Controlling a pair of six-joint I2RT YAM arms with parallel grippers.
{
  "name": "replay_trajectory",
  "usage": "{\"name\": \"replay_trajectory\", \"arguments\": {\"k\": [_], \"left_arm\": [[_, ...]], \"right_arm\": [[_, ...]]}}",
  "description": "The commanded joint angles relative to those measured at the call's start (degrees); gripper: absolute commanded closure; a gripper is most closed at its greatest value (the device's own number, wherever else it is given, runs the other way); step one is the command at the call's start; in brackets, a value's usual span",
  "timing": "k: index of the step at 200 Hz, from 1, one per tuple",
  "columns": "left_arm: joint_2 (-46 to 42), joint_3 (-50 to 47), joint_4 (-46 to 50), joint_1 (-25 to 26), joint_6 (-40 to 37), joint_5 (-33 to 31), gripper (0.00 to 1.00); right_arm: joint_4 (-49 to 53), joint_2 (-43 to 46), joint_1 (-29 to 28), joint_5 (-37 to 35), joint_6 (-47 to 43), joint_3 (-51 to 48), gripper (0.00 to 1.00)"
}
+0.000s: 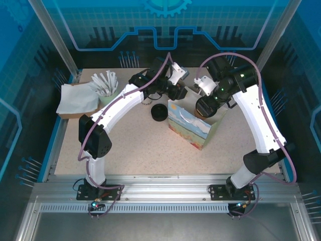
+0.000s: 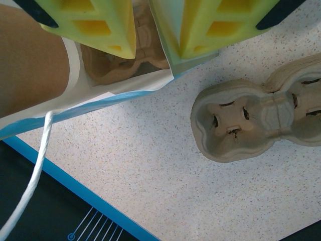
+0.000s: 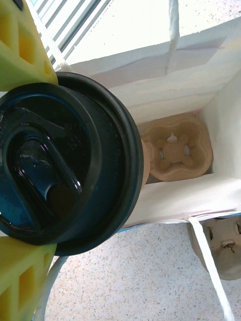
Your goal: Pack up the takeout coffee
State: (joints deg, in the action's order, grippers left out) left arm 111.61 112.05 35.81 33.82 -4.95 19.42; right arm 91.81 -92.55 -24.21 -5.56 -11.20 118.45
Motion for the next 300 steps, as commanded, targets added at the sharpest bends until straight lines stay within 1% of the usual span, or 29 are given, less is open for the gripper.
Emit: {"name": "replay_trajectory", "arguments": {"k": [1,46,77,151,200,232,300], "left_arm": [[0.2,1.4,1.2,0.3,-1.6,1.7,0.70],[0.2,1.5,1.2,0.2,-1.8,1.7,0.70],[0.6,1.6,1.5,0.2,-2.0,1.8,0.72],[3.2,5.0,2.9,-0.1,-2.3,2.2,0.77],[3.6,5.6,3.1,-0.1,-2.3,2.2,0.77],[3.5,6.0,3.4,0.0,-2.2,1.9,0.76],[3.4,6.0,3.5,-0.2,-2.3,1.2,0.75]], "right_arm": [[1.3,-1.5,0.9,-0.5,-0.9,-0.8,0.60],[0.8,-2.6,0.2,-1.9,-3.3,-2.9,0.60],[0.4,-2.8,-0.2,-3.0,-4.2,-4.8,0.61],[-1.4,-3.2,-0.8,-2.3,-6.8,-9.4,0.61],[-2.8,-4.0,-0.3,-2.3,-8.0,-11.9,0.61],[-3.3,-4.5,0.3,-2.3,-6.6,-13.2,0.61],[-6.9,-2.2,2.0,-0.5,-6.9,-19.4,0.61]]}}
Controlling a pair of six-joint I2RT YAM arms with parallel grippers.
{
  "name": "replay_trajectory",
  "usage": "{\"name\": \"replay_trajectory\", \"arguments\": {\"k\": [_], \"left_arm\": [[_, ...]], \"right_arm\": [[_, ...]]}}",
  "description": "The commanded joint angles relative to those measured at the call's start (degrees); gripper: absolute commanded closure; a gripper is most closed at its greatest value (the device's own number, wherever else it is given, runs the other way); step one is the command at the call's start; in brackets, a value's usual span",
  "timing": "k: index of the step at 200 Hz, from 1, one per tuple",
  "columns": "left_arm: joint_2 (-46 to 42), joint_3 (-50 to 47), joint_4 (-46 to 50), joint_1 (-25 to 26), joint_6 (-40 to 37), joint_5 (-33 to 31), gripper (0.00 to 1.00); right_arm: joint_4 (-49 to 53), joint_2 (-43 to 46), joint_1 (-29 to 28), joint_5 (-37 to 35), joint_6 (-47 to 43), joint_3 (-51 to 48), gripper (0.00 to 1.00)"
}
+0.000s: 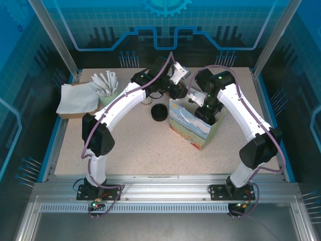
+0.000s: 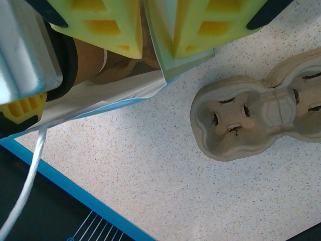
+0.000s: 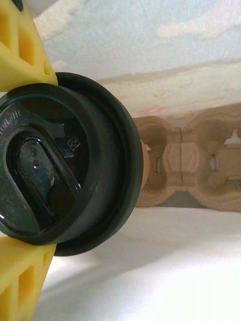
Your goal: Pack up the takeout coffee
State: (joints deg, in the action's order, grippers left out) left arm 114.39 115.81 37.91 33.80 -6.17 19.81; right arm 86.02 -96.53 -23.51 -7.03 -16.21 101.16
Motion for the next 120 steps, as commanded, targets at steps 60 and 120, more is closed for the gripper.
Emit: {"name": "replay_trajectory", "arguments": {"k": [60,120], "left_arm": [[0.4,2.2,1.5,-0.1,-0.8,0.7,0.75],[0.2,2.2,1.5,-0.1,-0.9,0.4,0.73]], "right_arm": [[-4.7,2.6,2.3,2.3,-2.0,-6.7,0.61],[-6.5,3.4,2.7,2.2,-2.3,-8.8,0.62]]}}
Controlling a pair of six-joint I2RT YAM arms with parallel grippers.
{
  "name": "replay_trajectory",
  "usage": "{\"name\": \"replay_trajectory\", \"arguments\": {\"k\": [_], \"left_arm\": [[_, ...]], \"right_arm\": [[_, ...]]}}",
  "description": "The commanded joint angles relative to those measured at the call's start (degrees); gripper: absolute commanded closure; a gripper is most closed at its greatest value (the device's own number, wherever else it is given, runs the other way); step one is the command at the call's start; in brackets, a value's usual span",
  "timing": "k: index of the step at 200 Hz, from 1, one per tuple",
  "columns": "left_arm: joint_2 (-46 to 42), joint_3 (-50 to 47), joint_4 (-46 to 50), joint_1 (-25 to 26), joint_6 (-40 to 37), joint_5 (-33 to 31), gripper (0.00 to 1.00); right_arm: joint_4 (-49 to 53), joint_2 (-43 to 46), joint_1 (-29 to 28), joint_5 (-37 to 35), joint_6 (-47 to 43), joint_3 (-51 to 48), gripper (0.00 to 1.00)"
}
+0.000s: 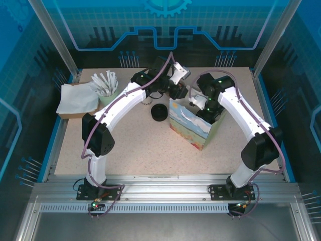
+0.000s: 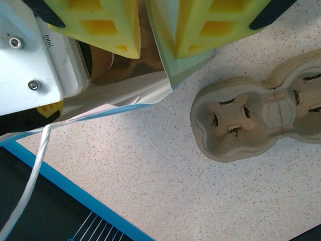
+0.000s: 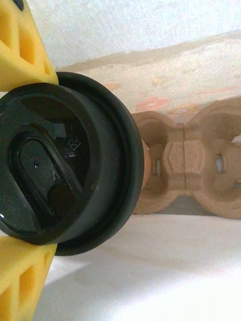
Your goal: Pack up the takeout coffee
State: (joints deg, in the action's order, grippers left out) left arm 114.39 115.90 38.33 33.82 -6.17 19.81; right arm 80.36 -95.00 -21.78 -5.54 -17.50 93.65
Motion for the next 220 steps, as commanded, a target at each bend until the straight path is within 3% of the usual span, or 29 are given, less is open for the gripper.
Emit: {"name": "replay_trajectory", "arguments": {"k": [1,220], "left_arm": [[0.2,2.1,1.1,-0.1,-0.9,0.4,0.73],[0.0,2.2,1.1,-0.1,-0.4,0.1,0.71]], "right_arm": [[-0.9,1.9,1.0,0.7,-1.0,-1.3,0.62],[-2.9,2.7,1.5,0.4,-1.1,-3.4,0.63]]}}
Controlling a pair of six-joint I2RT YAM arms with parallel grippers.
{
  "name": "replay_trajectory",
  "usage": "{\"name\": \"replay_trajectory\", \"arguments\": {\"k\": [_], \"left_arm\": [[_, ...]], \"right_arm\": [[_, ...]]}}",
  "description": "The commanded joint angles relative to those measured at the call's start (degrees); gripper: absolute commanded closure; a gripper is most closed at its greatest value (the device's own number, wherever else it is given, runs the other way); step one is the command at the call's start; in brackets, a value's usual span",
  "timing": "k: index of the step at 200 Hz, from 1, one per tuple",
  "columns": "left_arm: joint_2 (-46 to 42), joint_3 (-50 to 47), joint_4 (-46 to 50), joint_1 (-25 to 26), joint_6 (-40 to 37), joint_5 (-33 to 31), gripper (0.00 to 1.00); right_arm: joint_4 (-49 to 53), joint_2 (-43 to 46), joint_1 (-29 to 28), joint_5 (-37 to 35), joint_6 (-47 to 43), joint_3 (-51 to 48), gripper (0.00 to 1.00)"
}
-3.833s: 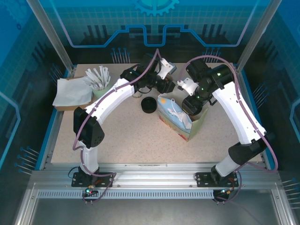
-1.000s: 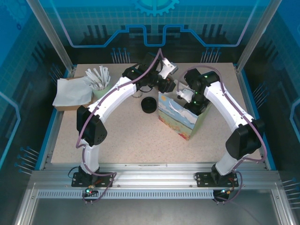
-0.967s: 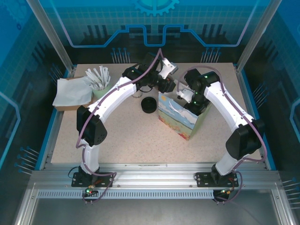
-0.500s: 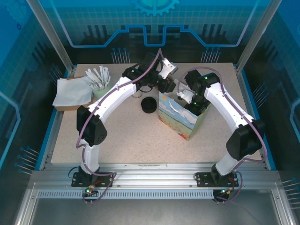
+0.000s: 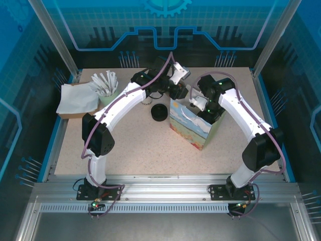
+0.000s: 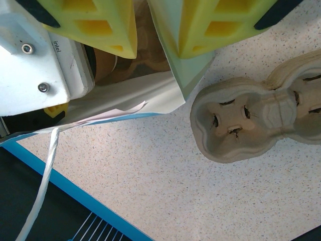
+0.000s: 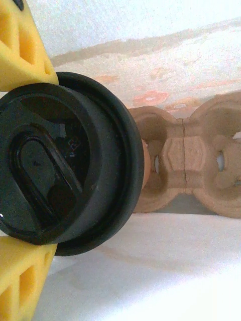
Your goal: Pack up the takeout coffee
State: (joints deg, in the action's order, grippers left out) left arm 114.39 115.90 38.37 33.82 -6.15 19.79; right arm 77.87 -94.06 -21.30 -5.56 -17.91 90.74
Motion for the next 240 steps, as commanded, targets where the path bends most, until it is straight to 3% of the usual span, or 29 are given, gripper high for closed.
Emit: {"name": "replay_trajectory", "arguments": {"k": [1,240], "left_arm": [[0.0,2.2,1.1,-0.1,-0.4,0.2,0.71],[0.0,2.0,1.4,-0.1,-0.5,0.4,0.71]], "right_arm": [[-0.4,1.8,1.0,0.4,-0.6,-0.5,0.63],[-1.8,0.4,1.1,1.4,-0.2,0.2,0.63]]}}
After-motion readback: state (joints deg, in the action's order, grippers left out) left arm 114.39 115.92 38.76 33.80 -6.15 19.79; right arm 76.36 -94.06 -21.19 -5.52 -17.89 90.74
